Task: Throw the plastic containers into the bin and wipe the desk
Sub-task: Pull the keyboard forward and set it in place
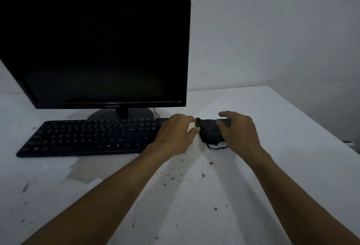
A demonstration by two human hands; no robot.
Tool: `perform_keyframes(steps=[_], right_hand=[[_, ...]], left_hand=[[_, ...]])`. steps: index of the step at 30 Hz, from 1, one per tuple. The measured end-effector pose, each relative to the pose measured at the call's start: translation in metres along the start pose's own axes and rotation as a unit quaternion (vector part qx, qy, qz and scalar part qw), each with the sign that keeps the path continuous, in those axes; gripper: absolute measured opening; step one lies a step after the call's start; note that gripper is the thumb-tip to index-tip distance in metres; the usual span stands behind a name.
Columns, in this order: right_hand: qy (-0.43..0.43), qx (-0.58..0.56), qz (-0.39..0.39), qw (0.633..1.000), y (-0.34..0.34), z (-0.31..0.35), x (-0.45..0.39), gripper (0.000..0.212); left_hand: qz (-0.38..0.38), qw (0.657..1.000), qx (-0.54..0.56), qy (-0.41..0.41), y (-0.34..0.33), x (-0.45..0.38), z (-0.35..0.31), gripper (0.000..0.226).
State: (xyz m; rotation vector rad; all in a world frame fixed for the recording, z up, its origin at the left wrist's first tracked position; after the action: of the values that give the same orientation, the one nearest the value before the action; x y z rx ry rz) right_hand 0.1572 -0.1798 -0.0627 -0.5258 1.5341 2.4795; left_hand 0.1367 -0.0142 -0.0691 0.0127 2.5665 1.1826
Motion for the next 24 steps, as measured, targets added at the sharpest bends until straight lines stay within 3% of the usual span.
perform_keyframes(steps=[5, 11, 19, 22, 24], right_hand=[[0.019, -0.030, -0.003, 0.999, 0.007, 0.039, 0.016, 0.033], [0.084, -0.043, 0.021, 0.995, 0.005, 0.092, 0.037, 0.041], [0.149, -0.013, 0.115, 0.982, -0.025, 0.154, 0.053, 0.068], [0.142, -0.016, 0.161, 0.977, -0.040, 0.165, 0.048, 0.052], [0.122, -0.003, 0.168, 0.978, -0.052, 0.166, 0.042, 0.030]], left_hand=[[-0.027, 1.000, 0.002, 0.004, 0.029, 0.022, 0.006, 0.021], [-0.046, 0.999, 0.021, 0.016, 0.076, 0.062, 0.027, 0.022], [0.067, 0.995, -0.044, 0.066, 0.134, 0.101, 0.095, 0.034], [0.067, 0.991, -0.065, 0.095, 0.156, 0.107, 0.117, 0.033], [0.052, 0.988, -0.073, 0.123, 0.171, 0.110, 0.141, 0.049]])
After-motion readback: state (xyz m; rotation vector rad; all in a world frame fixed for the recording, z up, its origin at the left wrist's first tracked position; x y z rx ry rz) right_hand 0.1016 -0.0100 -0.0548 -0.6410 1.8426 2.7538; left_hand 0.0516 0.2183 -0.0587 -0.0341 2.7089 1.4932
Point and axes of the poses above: each hand's wrist, its own x-axis away from the middle knuckle, its own y-axis out of the back of the hand, z = x × y, the point moved 6 cm from there along -x, towards the middle knuckle, and after that the axes turned 11 degrees about x, right-handed, at the moved point
